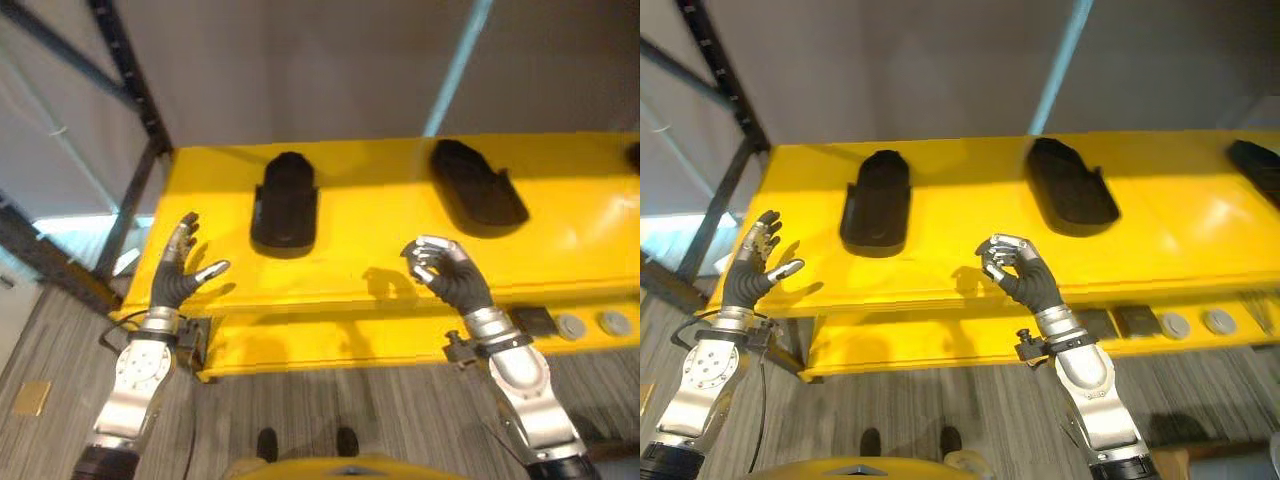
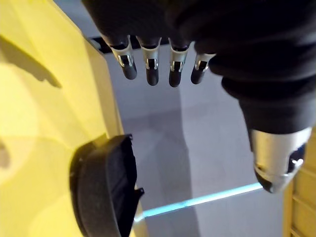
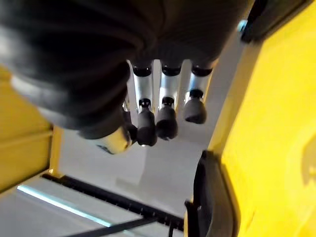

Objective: Move parts from the plastic box to the shelf.

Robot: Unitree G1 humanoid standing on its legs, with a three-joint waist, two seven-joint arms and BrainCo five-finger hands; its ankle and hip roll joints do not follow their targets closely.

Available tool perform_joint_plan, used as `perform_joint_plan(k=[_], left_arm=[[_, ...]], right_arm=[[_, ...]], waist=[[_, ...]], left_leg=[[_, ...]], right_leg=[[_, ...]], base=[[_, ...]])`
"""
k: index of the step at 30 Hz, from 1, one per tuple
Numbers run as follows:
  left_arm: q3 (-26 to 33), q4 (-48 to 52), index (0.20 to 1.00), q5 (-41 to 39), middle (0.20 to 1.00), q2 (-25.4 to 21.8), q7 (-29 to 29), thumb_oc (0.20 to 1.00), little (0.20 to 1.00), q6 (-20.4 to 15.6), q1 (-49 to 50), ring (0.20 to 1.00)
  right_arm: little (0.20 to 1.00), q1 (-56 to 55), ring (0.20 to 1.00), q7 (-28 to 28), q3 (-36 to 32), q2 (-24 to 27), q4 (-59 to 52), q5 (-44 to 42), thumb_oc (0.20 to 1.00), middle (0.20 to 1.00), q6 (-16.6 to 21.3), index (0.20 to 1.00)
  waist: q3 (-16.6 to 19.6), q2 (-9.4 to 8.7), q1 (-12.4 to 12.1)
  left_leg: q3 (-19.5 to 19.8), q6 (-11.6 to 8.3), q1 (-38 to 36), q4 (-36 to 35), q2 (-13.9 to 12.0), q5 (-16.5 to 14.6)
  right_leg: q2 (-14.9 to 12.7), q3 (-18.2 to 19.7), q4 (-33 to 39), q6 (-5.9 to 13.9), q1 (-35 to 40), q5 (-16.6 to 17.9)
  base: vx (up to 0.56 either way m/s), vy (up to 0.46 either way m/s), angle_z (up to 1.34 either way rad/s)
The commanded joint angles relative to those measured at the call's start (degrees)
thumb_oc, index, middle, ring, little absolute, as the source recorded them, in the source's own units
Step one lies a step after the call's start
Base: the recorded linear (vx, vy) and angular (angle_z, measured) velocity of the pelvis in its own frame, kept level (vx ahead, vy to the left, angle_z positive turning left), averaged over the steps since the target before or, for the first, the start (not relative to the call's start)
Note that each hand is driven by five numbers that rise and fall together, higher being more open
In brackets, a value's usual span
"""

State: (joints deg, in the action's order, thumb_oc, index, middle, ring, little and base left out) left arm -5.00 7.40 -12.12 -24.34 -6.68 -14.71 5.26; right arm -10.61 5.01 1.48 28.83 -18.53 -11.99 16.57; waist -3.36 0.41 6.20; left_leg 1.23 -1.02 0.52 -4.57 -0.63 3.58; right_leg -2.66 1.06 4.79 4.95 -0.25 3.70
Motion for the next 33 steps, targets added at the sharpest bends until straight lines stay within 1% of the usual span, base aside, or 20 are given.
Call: perform_joint_plan(k=[1, 2, 3, 4, 5, 6, 7, 8, 9, 12, 17, 19, 22, 23, 24, 27, 28, 30, 32, 33], left_arm=[[-1.2, 0.1, 1.000, -0.2, 1.000, -1.4, 1.8, 1.000, 1.000, -3.6, -4.1, 1.000], [-1.2, 0.1, 1.000, -0.2, 1.000, -1.4, 1.8, 1.000, 1.000, -3.6, -4.1, 1.000], [-1.9, 0.1, 1.000, -0.3, 1.000, -1.4, 2.0, 1.000, 1.000, -3.8, -4.5, 1.000], [-2.7, 0.2, 1.000, -0.2, 1.000, -1.5, 2.5, 1.000, 1.000, -4.1, -5.1, 1.000], [-3.2, 0.6, 1.000, -0.3, 1.000, -1.5, 3.2, 1.000, 1.000, -4.2, -4.9, 1.000], [-3.3, 0.9, 1.000, -0.1, 1.000, -1.6, 3.6, 1.000, 1.000, -4.3, -4.8, 1.000], [-3.2, 0.9, 1.000, -0.1, 1.000, -1.6, 3.6, 1.000, 1.000, -4.3, -4.8, 1.000], [-3.4, 1.2, 1.000, 0.2, 1.000, -1.7, 3.9, 1.000, 1.000, -4.3, -4.8, 1.000], [-4.0, 0.3, 1.000, 0.5, 1.000, -1.6, 3.3, 1.000, 1.000, -4.7, -5.8, 1.000], [-4.7, -0.9, 1.000, 0.7, 1.000, -1.1, 3.4, 1.000, 1.000, -4.6, -6.6, 1.000], [-9.8, -4.8, 1.000, 1.9, 1.000, -1.4, 5.1, 1.000, 1.000, -4.1, -10.9, 1.000], [-11.6, -6.1, 1.000, 3.3, 1.000, -2.0, 6.3, 1.000, 1.000, -4.1, -11.2, 1.000], [-14.5, -8.9, 1.000, 3.0, 1.000, -3.4, 9.4, 1.000, 1.000, -3.8, -10.3, 1.000], [-16.6, -11.0, 1.000, 1.4, 1.000, -4.7, 12.2, 1.000, 1.000, -3.4, -9.7, 1.000], [-16.6, -11.0, 1.000, 1.4, 1.000, -4.7, 12.2, 1.000, 1.000, -3.4, -9.7, 1.000], [-21.3, -14.5, 1.000, 0.2, 1.000, -7.7, 17.9, 1.000, 1.000, -1.5, -9.9, 1.000], [-24.1, -19.0, 1.000, -1.0, 1.000, -8.0, 21.2, 1.000, 1.000, 0.4, -10.0, 1.000], [-25.1, -21.4, 1.000, -1.8, 1.000, -7.5, 22.4, 1.000, 1.000, 1.1, -10.3, 1.000], [-27.0, -29.7, 1.000, -1.1, 1.000, -5.6, 24.7, 1.000, 1.000, 2.8, -10.2, 1.000], [-27.0, -29.9, 1.000, -1.0, 1.000, -5.5, 24.7, 1.000, 1.000, 2.8, -10.3, 1.000]], right_arm=[[1.000, 0.6, 1.000, -1.5, -3.6, -1.9, 0.3, -0.9, 1.000, 1.000, 4.3, 1.000], [1.000, 0.6, 1.000, -1.5, -3.6, -1.9, 0.3, -0.9, 1.000, 1.000, 4.3, 1.000], [1.000, -0.3, 1.000, -2.1, -4.7, -2.4, 0.2, -0.4, 1.000, 1.000, 4.4, 1.000], [1.000, -2.5, 1.000, -2.6, -6.6, -2.9, 0.3, 0.3, 1.000, 1.000, 4.5, 1.000], [1.000, -4.0, 1.000, -2.6, -7.4, -3.1, 0.6, 1.1, 1.000, 1.000, 4.4, 1.000], [1.000, -4.7, 1.000, -2.6, -7.8, -3.0, 0.6, 1.6, 1.000, 1.000, 4.3, 1.000], [1.000, -4.7, 1.000, -2.6, -7.8, -3.1, 0.6, 1.6, 1.000, 1.000, 4.3, 1.000], [1.000, -5.5, 1.000, -2.5, -8.3, -3.1, 0.9, 2.4, 1.000, 1.000, 4.2, 1.000], [1.000, -6.4, 1.000, -2.8, -8.0, -2.7, 1.8, 3.6, 1.000, 1.000, 4.1, 1.000], [1.000, -7.7, 1.000, -2.6, -7.9, -2.8, 3.7, 3.7, 1.000, 1.000, 4.0, 1.000], [1.000, -7.5, 1.000, -3.6, -5.6, -3.3, 14.7, 3.4, 1.000, 1.000, 3.1, 1.000], [1.000, -6.5, 1.000, -4.3, -3.8, -3.5, 22.0, 3.6, 1.000, 1.000, 2.4, 1.000], [1.000, -3.5, 1.000, -6.2, -0.3, -4.6, 35.8, 5.3, 1.000, 1.000, 0.7, 1.000], [1.000, -1.0, 1.000, -8.1, 1.1, -5.5, 44.4, 7.0, 1.000, 1.000, -0.4, 1.000], [1.000, -0.8, 1.000, -8.2, 1.2, -5.6, 44.7, 7.0, 1.000, 1.000, -0.2, 1.000], [1.000, 3.6, 1.000, -9.0, 3.0, -7.5, 59.1, 5.8, 1.000, 1.000, -2.6, 1.000], [1.000, 6.3, 1.000, -8.4, 5.0, -9.0, 68.3, 5.1, 1.000, 1.000, -4.4, 1.000], [1.000, 7.9, 1.000, -8.2, 5.9, -9.7, 72.3, 4.8, 1.000, 1.000, -4.8, 1.000], [1.000, 11.4, 1.000, -6.7, 8.4, -10.9, 82.5, 5.1, 1.000, 1.000, -6.5, 1.000], [1.000, 11.5, 1.000, -6.7, 8.4, -10.9, 82.6, 5.1, 1.000, 1.000, -6.4, 1.000]], waist=[[2.6, -1.86, 2.1], [2.6, -1.86, 2.1], [2.0, -1.73, 3.5], [1.7, -1.79, 6.0], [1.7, -1.84, 7.6], [1.7, -1.80, 8.3], [1.8, -1.93, 7.9], [1.4, -1.80, 9.0], [1.1, -2.08, 10.0], [1.5, -2.06, 10.5], [1.5, -1.09, 10.8], [1.6, -0.85, 9.9], [2.1, -0.84, 7.5], [2.3, -0.72, 6.3], [2.2, -0.78, 6.4], [2.3, -0.48, 4.9], [2.5, -0.30, 4.2], [2.4, -0.26, 4.0], [2.4, -0.03, 3.1], [2.4, -0.01, 3.2]], left_leg=[[-4.1, 2.15, -3.6, -0.4, 0.7, -9.1], [-4.1, 2.15, -3.6, -0.4, 0.7, -9.1], [-5.3, 2.56, -4.2, -0.4, 0.6, -9.7], [-8.7, 3.13, -5.0, -0.4, 0.5, -10.5], [-12.4, 3.74, -5.9, -0.3, 0.6, -11.3], [-14.3, 4.05, -6.3, -0.2, 0.6, -11.6], [-14.8, 3.93, -6.1, -0.3, 0.6, -11.3], [-16.2, 4.30, -6.5, -0.2, 0.6, -12.0], [-18.7, 4.70, -6.3, -0.3, 0.7, -11.9], [-20.2, 4.79, -6.4, -0.4, 0.6, -12.3], [-17.7, 4.18, -6.4, -0.4, 0.4, -11.9], [-16.7, 4.03, -6.5, -0.4, 0.5, -11.7], [-15.0, 3.54, -6.3, -0.4, 0.4, -11.1], [-13.8, 3.34, -6.3, -0.4, 0.3, -10.9], [-13.7, 3.34, -6.3, -0.4, 0.3, -10.9], [-12.5, 3.08, -6.4, -0.4, 0.2, -10.9], [-12.0, 2.87, -6.5, -0.4, 0.2, -10.8], [-11.5, 2.78, -6.5, -0.4, 0.2, -10.8], [-10.7, 2.54, -6.4, -0.4, 0.1, -10.7], [-10.7, 2.54, -6.4, -0.4, 0.1, -10.7]], right_leg=[[0.1, 4.5, -5.6, 1.77, -2.1, -4.5], [0.1, 4.5, -5.6, 1.77, -2.1, -4.5], [0.6, 6.1, -6.6, 1.96, -2.8, -4.8], [1.5, 9.8, -6.9, 2.69, -4.1, -3.8], [2.2, 13.4, -6.5, 3.62, -5.0, -2.6], [2.7, 15.0, -6.3, 4.05, -5.3, -2.1], [2.8, 15.5, -6.2, 4.02, -5.7, -1.7], [3.1, 16.6, -6.1, 4.66, -5.9, -1.5], [3.9, 18.9, -5.6, 5.60, -6.6, -0.4], [4.2, 20.1, -5.2, 5.76, -6.7, 0.0], [3.3, 17.6, -4.9, 4.94, -5.7, -0.8], [2.8, 16.3, -4.4, 4.58, -5.0, -1.0], [2.0, 13.8, -3.8, 3.90, -3.8, -1.3], [1.6, 12.3, -3.6, 3.54, -3.0, -1.8], [1.6, 12.2, -3.6, 3.52, -3.0, -1.8], [1.2, 10.4, -3.4, 3.10, -2.0, -2.4], [1.1, 9.4, -3.4, 2.87, -1.6, -2.7], [1.0, 9.0, -3.3, 2.76, -1.4, -2.8], [0.7, 7.9, -3.1, 2.47, -0.8, -3.2], [0.7, 7.8, -3.1, 2.47, -0.8, -3.2]], base=[[-0.05, 0.057, -0.13], [-0.04, 0.064, -0.66], [-0.06, 0.094, -0.71], [-0.08, 0.144, -1.26], [-0.07, 0.138, -1.41], [-0.04, 0.069, -1.74], [-0.04, 0.054, -1.56], [-0.11, 0.048, -1.46], [-0.09, 0.058, -1.00], [-0.02, 0.014, -1.01], [0.02, -0.014, -0.10], [0.02, -0.027, 0.78], [0.04, -0.060, 0.51], [0.04, -0.050, 0.75], [0.06, -0.030, 0.82], [0.05, -0.016, 0.45], [0.04, -0.014, 0.36], [0.03, -0.009, 0.38], [0.04, -0.012, 0.14], [0.03, -0.006, 0.10]])
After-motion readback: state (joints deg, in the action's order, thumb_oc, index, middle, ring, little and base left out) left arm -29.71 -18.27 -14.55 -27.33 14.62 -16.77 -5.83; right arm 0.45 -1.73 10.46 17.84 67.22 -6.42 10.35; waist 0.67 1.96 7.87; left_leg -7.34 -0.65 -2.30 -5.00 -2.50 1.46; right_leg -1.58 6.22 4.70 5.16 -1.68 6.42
